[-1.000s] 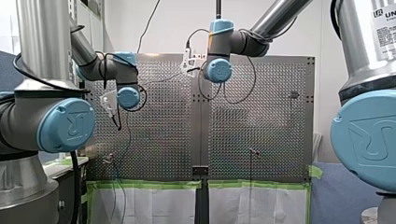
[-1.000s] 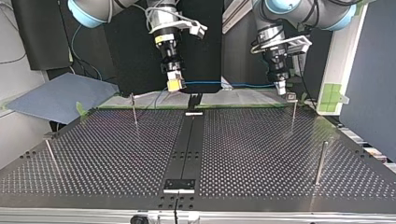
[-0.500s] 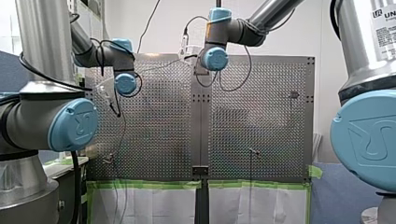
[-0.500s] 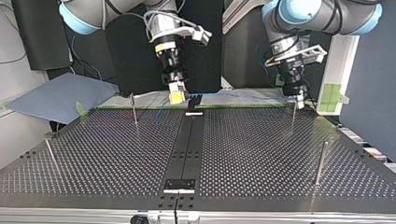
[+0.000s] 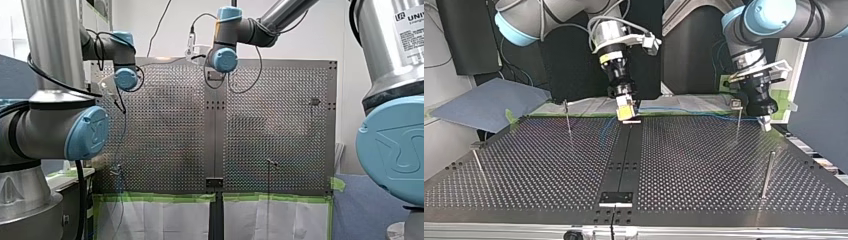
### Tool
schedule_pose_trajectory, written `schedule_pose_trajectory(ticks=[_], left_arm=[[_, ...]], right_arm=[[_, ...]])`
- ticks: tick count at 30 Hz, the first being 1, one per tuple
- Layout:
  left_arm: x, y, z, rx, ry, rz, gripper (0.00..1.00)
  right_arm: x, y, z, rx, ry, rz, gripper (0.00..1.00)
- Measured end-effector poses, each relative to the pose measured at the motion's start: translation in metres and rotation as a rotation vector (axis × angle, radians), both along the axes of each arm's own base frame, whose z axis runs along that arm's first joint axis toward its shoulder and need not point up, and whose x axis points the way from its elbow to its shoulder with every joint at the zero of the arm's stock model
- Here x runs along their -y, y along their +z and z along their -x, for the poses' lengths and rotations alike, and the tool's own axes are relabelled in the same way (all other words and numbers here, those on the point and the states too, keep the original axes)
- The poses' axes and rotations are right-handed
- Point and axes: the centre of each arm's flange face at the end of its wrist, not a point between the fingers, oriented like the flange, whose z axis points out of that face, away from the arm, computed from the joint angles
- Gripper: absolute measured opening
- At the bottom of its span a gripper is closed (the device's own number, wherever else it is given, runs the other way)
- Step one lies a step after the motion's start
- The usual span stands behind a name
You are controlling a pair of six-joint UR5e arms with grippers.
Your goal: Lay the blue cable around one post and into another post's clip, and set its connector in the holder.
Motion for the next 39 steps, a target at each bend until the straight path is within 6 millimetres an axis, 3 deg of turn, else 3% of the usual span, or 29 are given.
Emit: schedule_pose_trajectory(ticks=[18,24,39], left_arm=[[-0.067,0.072,-0.040,0.155,0.101,0.058,0.00],[-0.081,0.075,-0.050,0.158,0.103,0.045,0.00],[-0.082,0.074,-0.061,0.150,0.062,0.024,0.00]], right_arm=[[-0.011,0.001,-0.033,-0.010,0.077,0.007,0.00],[-0.008,0.006,-0.037,0.005,0.083,0.003,0.00],[0.009,0.000,-0.066,0.003,0.113,-0.007,0.00]])
